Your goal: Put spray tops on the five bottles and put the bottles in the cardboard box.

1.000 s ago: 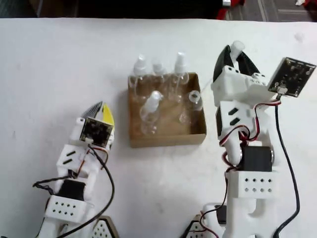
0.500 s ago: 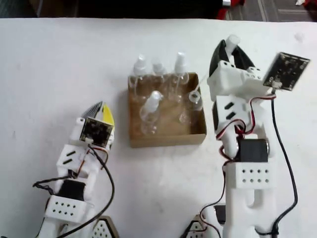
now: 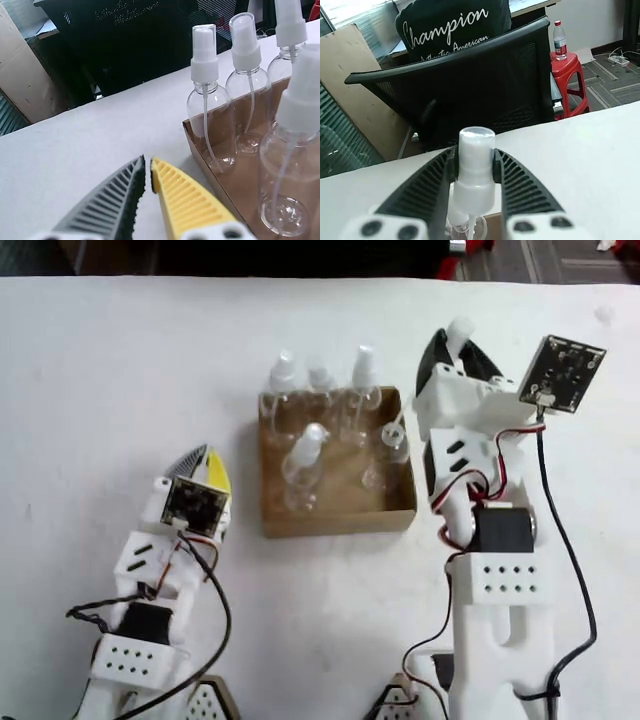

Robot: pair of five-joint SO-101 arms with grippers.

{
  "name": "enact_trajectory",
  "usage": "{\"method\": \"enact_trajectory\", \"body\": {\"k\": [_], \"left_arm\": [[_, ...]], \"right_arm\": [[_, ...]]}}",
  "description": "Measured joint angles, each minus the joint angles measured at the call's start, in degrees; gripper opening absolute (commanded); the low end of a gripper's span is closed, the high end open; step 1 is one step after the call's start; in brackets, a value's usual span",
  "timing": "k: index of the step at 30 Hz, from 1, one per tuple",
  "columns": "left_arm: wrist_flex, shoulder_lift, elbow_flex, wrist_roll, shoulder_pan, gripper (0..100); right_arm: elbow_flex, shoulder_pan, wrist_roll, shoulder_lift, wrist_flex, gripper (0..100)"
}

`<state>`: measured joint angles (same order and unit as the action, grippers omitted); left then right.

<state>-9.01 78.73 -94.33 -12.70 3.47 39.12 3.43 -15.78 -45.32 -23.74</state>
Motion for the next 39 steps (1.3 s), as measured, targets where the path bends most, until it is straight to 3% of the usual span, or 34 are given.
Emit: {"method": "enact_trajectory", "body": {"k": [10,20,28,35,39], "left_arm": [[0.0,0.0,0.0,0.0,0.0,2],[0.0,0.0,0.0,0.0,0.0,2],[0.0,0.0,0.0,0.0,0.0,2],[0.0,0.0,0.0,0.0,0.0,2],[0.0,0.0,0.0,0.0,0.0,2]], "right_arm": [[12.3,0.1,0.0,0.0,12.7,1.5],[18.0,4.8,11.0,0.0,13.5,1.5],[18.0,5.8,12.2,0.0,13.5,1.9],[21.4,6.0,12.5,0.0,13.6,17.7],[22.1,5.9,12.5,0.0,13.6,18.3]]}}
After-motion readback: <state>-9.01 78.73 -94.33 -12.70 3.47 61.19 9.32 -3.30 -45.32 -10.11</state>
